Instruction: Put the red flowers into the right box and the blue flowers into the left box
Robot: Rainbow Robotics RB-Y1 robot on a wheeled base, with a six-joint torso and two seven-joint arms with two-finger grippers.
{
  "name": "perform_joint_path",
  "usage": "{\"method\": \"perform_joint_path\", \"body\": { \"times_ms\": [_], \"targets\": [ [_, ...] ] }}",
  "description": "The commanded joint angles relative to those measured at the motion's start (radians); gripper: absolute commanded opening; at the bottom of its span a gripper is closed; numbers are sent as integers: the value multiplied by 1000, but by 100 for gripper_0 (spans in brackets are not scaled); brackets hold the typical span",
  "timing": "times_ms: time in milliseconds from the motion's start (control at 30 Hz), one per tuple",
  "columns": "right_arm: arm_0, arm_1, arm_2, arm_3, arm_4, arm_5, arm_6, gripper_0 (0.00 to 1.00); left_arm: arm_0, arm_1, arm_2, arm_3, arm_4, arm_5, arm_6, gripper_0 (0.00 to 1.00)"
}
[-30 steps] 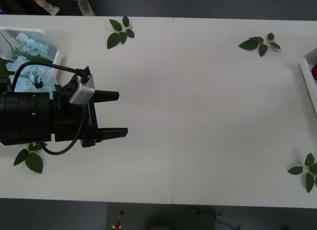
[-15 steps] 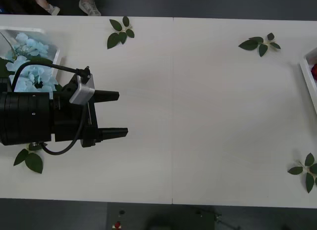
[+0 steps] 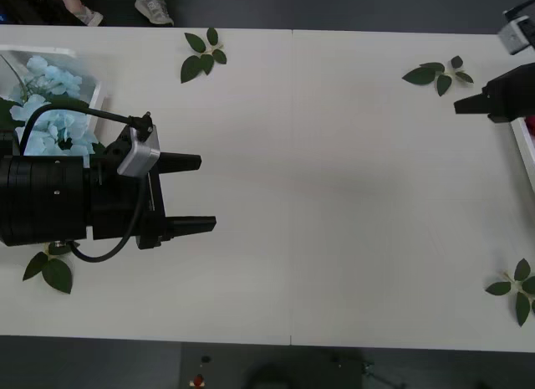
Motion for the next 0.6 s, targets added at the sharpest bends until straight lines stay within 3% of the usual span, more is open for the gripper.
{"method": "perform_joint_path", "body": {
  "times_ms": [33, 267, 600],
  "targets": [
    [74, -23, -33, -269, -22, -27, 48, 76, -21, 12, 11, -27, 5, -9, -38, 87],
    [91, 45, -67, -517, -44, 28, 99, 76, -21, 12, 11, -27, 5, -9, -38, 87],
    [104, 231, -115, -571, -45, 83, 278, 76, -21, 12, 11, -27, 5, -9, -38, 87]
  ]
}}
